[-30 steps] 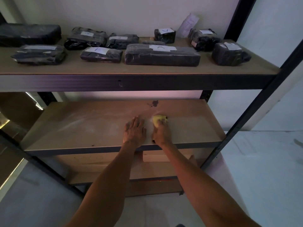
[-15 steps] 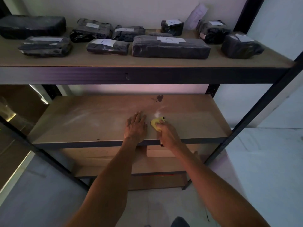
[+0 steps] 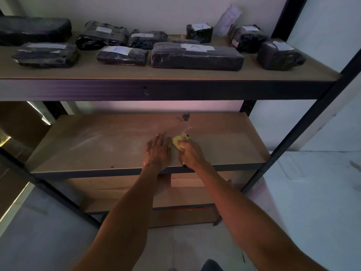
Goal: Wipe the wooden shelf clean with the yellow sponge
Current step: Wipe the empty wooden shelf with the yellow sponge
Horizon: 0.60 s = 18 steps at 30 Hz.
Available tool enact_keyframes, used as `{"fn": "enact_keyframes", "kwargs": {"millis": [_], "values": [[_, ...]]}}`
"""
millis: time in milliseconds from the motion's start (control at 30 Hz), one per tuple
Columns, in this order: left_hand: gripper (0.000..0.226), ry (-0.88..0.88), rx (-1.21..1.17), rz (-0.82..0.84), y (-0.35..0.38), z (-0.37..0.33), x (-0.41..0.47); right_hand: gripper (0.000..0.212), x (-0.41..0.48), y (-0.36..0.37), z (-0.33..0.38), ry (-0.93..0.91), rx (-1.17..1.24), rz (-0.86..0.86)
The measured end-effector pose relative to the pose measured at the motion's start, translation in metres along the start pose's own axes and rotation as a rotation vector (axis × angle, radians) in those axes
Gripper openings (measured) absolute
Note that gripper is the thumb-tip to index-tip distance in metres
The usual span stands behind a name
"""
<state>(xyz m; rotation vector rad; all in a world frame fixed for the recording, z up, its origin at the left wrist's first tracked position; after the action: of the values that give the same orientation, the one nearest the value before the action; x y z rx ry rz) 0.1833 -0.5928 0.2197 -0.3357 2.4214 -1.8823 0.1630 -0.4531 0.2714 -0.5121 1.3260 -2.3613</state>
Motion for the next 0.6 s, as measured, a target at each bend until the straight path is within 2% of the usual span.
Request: {"fn": "enact_keyframes", "kwargs": {"millis": [133, 267, 467, 500, 600], "values": [[0.05, 0.003, -0.029, -0.013, -0.001, 0.002, 0.0, 0.043, -0.016, -0.003, -0.009, 0.019, 0.093, -0.077], [0.051, -0.005, -0.01, -0.014, 0.0, 0.001, 0.001, 0.057, -0.044, 0.014, -0.014, -0.077, -0.085, -0.005], [0.051, 0.004, 0.005, -0.023, 0.001, 0.002, 0.003, 0.045, 0.018, 0.015, -0.008, -0.036, -0.005, 0.068], [0.051, 0.007, 0.002, -0.025, 0.001, 0.002, 0.003, 0.044, 0.019, 0.011, -0.01, -0.02, 0.036, 0.034], [0.051, 0.004, 0.004, -0.028, 0.0, 0.002, 0.002, 0.04, 0.002, -0.011, -0.046, 0.071, 0.104, -0.24]]}}
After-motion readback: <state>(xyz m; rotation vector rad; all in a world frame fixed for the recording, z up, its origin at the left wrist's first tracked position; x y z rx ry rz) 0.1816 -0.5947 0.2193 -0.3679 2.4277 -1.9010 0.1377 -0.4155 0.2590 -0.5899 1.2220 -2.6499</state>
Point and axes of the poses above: each hand's wrist, its own x-axis towards the middle knuckle, its own y-axis out of the palm, z = x × y, the point moved 6 cm from there along x, towards the middle knuckle, and after that the axes turned 1 degree about -z, right-handed, at the moved point
